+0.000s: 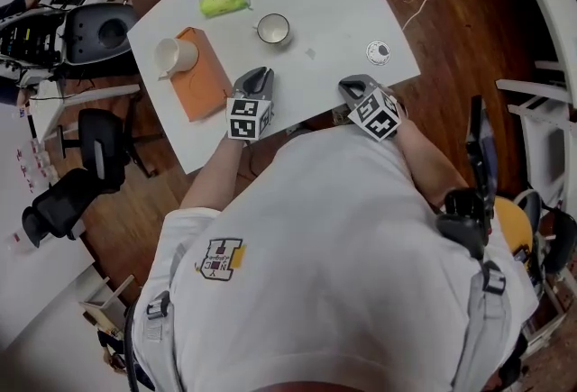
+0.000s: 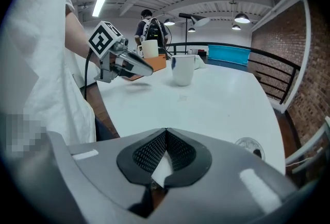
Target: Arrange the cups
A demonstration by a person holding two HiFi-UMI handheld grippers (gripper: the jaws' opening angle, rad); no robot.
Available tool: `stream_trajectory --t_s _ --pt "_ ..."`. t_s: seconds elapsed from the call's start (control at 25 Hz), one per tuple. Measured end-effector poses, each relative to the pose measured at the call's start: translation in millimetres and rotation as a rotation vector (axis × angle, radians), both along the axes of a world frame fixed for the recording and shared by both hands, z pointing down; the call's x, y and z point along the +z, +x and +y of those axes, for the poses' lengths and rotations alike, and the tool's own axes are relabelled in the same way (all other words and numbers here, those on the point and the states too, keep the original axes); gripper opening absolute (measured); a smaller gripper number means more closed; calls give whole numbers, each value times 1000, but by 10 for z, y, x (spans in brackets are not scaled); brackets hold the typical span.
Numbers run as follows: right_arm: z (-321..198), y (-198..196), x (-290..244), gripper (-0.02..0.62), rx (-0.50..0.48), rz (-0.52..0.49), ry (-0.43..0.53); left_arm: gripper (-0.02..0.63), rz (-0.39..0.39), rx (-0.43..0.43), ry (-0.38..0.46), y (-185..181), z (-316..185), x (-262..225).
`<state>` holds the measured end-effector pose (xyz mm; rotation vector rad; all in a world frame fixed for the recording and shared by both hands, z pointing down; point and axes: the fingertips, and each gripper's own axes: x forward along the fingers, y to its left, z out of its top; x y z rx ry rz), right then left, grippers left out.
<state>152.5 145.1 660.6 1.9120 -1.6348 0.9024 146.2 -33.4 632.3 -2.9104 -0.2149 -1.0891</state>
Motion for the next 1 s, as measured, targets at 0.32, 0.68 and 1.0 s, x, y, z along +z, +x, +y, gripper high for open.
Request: stream_trajectory --t_s 0.32,0.68,1.0 --pt "-420 476 -590 42 -17 66 118 137 -15 151 78 334 -112 -22" --pt "-1450 883 -598 387 -317 160 106 137 -29 130 65 276 48 101" --pt "-2031 811 -325 500 -432 239 81 137 -51 26 37 164 -22 138"
